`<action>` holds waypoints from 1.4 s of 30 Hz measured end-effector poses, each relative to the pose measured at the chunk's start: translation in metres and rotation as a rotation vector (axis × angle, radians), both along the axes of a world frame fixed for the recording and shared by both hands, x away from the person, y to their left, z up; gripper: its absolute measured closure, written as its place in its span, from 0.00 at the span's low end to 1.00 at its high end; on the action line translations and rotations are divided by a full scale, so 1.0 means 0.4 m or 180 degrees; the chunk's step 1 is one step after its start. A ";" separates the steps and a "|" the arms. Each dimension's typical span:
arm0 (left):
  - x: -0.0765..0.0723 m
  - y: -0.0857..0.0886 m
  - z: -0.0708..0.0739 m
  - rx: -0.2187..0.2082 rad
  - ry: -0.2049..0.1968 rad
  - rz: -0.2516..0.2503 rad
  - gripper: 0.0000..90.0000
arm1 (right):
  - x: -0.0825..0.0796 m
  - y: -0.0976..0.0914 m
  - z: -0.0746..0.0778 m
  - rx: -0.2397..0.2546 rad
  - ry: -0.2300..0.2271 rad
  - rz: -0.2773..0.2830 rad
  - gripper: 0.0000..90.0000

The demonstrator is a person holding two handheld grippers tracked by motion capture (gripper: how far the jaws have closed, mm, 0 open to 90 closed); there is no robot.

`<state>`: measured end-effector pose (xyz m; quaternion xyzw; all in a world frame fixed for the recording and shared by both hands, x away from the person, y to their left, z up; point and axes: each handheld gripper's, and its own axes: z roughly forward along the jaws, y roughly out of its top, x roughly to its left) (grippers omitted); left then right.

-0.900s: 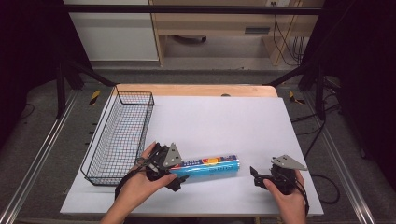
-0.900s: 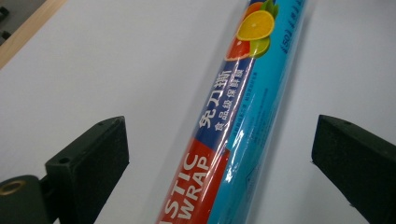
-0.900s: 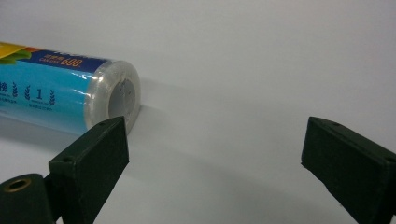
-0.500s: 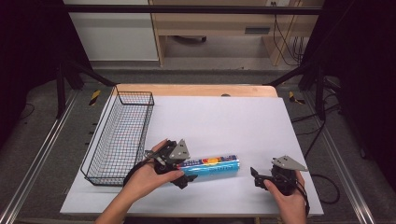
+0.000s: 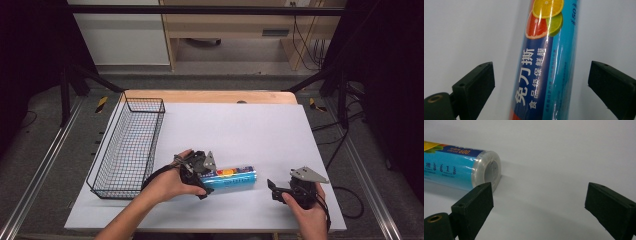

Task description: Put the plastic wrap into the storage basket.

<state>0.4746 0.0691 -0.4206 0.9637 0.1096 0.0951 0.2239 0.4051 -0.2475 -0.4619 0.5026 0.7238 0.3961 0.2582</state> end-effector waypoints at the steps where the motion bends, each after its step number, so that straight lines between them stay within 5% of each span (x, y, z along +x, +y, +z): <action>1: 0.006 -0.007 -0.011 0.0074 0.0048 -0.0031 0.10 | 0.000 0.000 0.000 -0.0002 -0.0001 0.0003 0.09; 4: 0.016 -0.014 -0.031 0.0211 0.0093 -0.0060 0.13 | 0.000 0.000 -0.001 -0.0010 -0.0008 0.0007 0.09; 11: 0.030 -0.016 -0.049 0.0179 0.0269 -0.0033 0.24 | 0.001 0.002 -0.001 0.0005 0.0003 0.0018 0.09; 31: 0.033 -0.027 -0.065 0.0435 0.0308 -0.0186 0.33 | 0.002 0.009 -0.003 -0.0037 0.0006 0.0074 0.10; 39: 0.027 -0.028 -0.063 0.0437 0.0285 -0.0201 0.34 | 0.002 0.009 -0.003 -0.0039 0.0005 0.0087 0.10; 42: 0.024 -0.025 -0.062 0.0342 0.0351 -0.0169 0.34 | 0.001 0.010 -0.003 -0.0033 0.0010 0.0087 0.10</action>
